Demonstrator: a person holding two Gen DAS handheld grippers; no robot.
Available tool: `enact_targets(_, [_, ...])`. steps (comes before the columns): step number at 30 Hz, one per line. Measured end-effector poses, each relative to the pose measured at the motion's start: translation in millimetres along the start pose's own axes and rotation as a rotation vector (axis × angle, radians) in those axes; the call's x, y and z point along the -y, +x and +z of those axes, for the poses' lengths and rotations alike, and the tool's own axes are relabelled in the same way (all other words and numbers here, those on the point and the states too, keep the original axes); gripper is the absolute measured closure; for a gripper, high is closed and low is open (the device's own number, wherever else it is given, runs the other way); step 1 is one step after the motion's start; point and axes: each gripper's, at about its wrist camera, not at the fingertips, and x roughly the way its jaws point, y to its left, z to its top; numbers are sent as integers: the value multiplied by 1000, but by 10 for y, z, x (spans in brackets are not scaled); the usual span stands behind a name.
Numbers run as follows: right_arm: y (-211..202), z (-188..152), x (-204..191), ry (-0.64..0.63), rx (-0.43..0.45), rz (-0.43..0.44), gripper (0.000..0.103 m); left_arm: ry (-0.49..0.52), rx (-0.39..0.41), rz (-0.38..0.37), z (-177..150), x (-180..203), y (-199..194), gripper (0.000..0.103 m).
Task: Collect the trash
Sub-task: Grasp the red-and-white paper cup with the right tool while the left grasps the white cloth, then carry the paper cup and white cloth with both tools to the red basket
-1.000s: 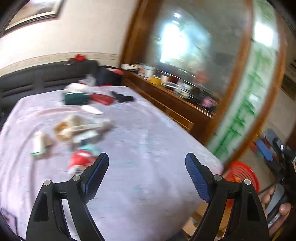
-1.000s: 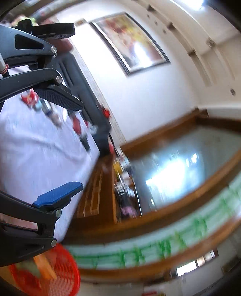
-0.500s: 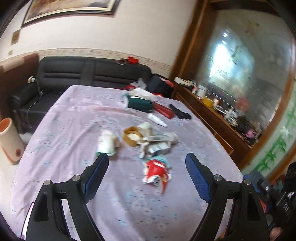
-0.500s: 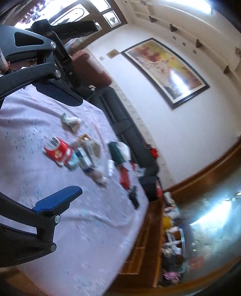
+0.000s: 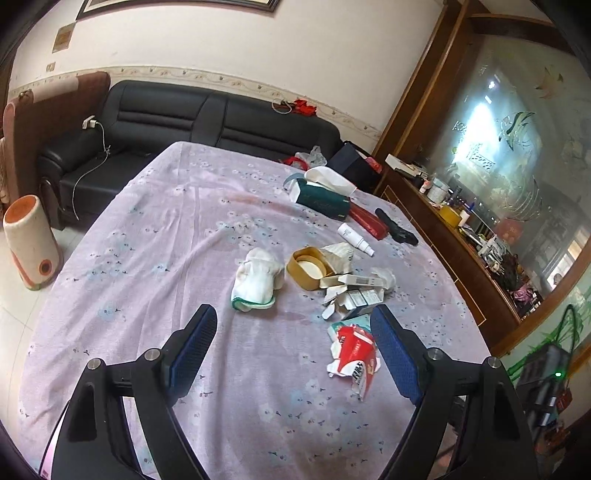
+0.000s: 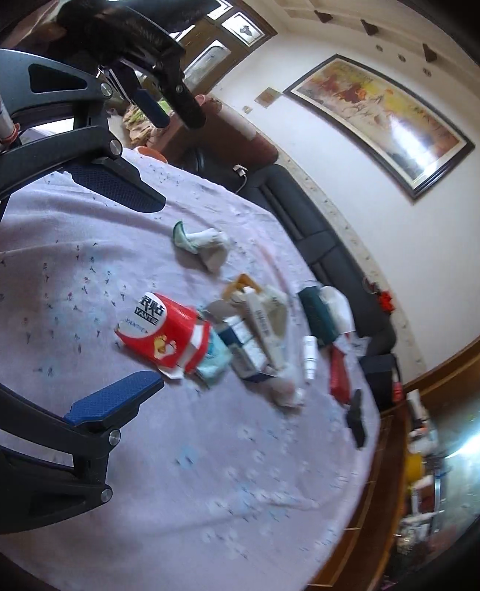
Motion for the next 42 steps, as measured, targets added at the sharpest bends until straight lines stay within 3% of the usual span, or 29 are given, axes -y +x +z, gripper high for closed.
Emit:
enact_targets(18, [935,46,178,104,-157,-157,12,-48,-110,38,133,-208,601,19])
enact_targets(23, [982,-40,130,20,-137,-249,34,-46,-167,61,173,-198,960,19])
enact_targets(27, [856,-31,287,38,-127,-210,41,-38,-214,81,187,-144,1231,19])
enact_targets(30, [728,-14,360,44,-108,-190,54,-22,-243,131,213,-118,1461,19])
enact_targets(31, [656,-11,381,46,-92,-173,65,-21,-255,146,229,-123,1557,19])
enact_targets(32, [628,-2,369,44,-78,-164,69,-24,-268,164,245,-136,1638,19])
enact_targets(34, [524,13,365,30,-50,-152,69,-21,-272,198,275,-163,1756,20])
enact_targets(37, [427,17,413,30,-30,-139,71,-22,-263,243,269,-213,1847,35])
enact_targets(39, [382,18,468,35,-22,-123,72,-20,-282,253,227,-256,1907,59])
enact_targets(42, [301,3,513,36,-11,-102,72,-25,-280,237,144,-319,1941,79])
